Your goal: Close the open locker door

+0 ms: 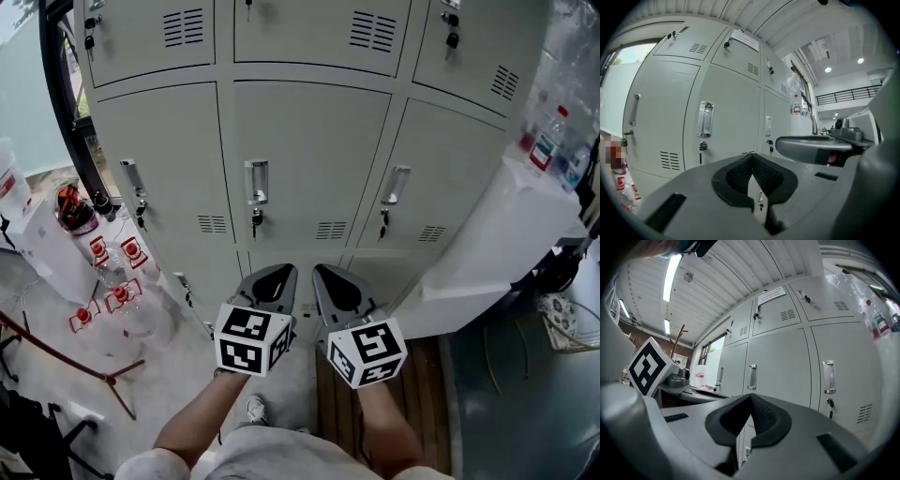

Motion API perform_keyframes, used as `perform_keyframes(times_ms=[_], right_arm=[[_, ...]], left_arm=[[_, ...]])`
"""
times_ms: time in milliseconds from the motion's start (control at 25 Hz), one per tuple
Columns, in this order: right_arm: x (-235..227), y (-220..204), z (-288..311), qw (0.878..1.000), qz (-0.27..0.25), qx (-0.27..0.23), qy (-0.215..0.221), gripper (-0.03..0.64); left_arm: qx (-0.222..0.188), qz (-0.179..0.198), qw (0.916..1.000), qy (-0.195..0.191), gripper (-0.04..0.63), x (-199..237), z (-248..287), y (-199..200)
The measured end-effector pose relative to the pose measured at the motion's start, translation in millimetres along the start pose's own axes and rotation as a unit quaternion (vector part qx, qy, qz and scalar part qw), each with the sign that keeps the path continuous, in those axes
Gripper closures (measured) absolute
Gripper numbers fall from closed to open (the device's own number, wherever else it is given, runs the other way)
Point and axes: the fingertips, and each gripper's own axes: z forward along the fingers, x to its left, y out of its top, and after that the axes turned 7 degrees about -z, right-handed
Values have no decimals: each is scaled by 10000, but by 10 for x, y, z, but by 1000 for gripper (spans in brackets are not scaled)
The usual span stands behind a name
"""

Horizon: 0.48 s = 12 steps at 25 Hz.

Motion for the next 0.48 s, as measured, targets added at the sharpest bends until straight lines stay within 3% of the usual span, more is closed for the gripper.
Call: perform_keyframes(times_ms=[480], right_arm=[[-205,-85,-361,10000,33,-15,86,612]], left_arm=[[76,43,9999,54,589,-384,66,-118]])
